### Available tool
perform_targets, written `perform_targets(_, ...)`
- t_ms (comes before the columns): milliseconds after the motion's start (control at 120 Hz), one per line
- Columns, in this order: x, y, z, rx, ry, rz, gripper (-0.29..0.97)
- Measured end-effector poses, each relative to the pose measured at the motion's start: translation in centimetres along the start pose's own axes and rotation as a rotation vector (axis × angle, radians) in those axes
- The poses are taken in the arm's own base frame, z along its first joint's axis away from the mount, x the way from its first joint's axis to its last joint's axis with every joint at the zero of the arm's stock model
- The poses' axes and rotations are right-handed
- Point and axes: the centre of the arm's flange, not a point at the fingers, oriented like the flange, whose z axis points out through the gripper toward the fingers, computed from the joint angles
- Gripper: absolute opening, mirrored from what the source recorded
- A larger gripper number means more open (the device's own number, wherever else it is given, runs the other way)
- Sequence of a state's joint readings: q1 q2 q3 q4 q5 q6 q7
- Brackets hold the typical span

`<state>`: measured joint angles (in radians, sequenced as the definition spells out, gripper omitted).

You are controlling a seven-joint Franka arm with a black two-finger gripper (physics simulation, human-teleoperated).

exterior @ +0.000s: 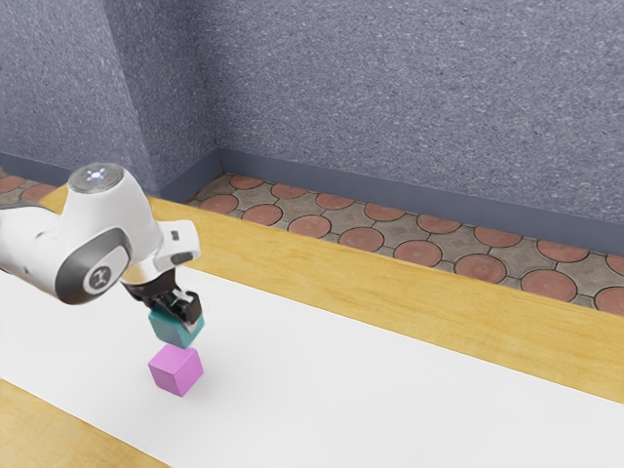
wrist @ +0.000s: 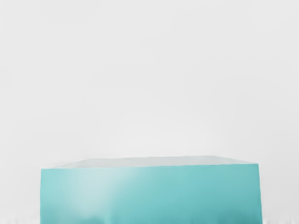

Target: Pick up the blue block with one arm, and put the blue block on the pink block with one arm

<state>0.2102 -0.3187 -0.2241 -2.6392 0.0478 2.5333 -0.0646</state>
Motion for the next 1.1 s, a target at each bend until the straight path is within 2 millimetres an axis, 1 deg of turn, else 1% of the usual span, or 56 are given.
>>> perform_targets(133,-2.4,-0.3,0.6,-0.003,-0.028,-0.028,0.35)
perform_targets(292,-3.1,-0.6,1.7,-0.016,-0.06,-0.05,0.36)
perform_targets(392,-3.2,-1.7,2.3,-0.026,-0.076,-0.074,0.36)
perform_targets(450,-3.3,-2.1,2.4,-0.029,-0.08,-0.074,0.36)
perform_targets(667,-3.1,-1.8,2.2,-0.034,-0.088,-0.031,0.36)
perform_targets(808,-2.5,-1.7,2.8,-0.044,-0.106,0.0,0.36)
perform_targets(1000,-2.5,-1.8,2.9,-0.048,-0.111,0.034,0.37)
perform_targets(1100,-1.7,-2.1,2.8,-0.053,-0.105,0.048,0.37)
